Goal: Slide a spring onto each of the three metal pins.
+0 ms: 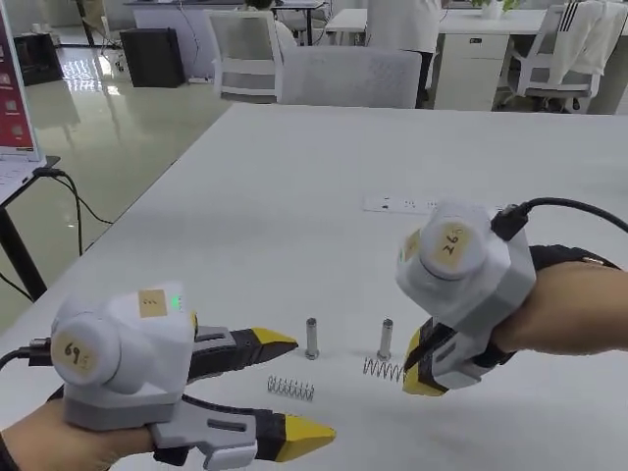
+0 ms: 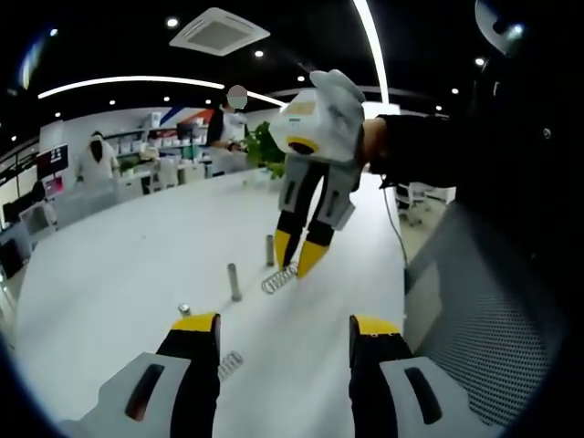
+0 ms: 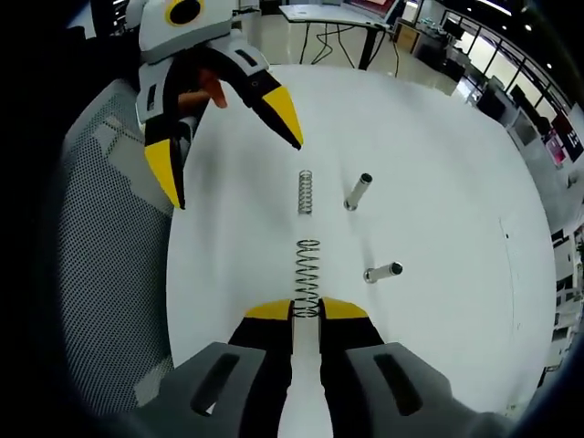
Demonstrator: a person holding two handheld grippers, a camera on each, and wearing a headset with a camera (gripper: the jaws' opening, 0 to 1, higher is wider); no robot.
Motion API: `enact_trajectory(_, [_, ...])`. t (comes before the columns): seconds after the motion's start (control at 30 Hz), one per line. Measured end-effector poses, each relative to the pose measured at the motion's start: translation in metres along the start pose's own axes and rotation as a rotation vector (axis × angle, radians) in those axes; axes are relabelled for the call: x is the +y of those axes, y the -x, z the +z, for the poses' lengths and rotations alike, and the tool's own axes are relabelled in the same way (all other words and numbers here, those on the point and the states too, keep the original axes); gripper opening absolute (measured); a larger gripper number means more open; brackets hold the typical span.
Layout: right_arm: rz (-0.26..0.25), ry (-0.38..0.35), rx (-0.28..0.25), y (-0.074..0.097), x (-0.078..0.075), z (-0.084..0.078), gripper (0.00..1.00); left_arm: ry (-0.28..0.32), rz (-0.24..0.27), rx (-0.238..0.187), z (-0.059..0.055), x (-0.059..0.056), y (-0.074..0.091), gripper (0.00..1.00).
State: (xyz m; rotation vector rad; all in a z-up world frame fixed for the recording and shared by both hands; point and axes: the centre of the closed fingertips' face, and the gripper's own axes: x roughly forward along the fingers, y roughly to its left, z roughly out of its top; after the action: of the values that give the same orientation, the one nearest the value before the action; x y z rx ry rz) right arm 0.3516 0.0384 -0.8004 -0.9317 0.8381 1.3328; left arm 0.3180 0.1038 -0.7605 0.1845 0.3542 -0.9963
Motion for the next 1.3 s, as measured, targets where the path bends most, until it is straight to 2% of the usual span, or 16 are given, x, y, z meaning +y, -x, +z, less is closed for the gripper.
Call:
enact_trajectory(0.2, [-0.001, 0.022, -0.005, 0.006, 0.001, 0.006, 0.07, -0.018, -0.011, 0.008, 0.004, 0.002, -0.002, 0.51])
enact_trajectory(0.43, [-0.004, 0.038, -0.006, 0.009, 0.001, 0.009, 0.07, -0.035, -0.037, 0.015, 0.009, 0.002, -0.011, 0.5])
enact_trajectory(0.97, [0.006, 0.064, -0.004, 0.007, 0.004, 0.014, 0.07, -0.035, -0.076, 0.026, 0.008, 0.004, -0.032, 0.46])
enact_trajectory(1.3, [0.011, 0.081, -0.004, 0.005, 0.006, 0.016, 0.07, -0.026, -0.082, 0.021, 0.004, 0.003, -0.037, 0.35])
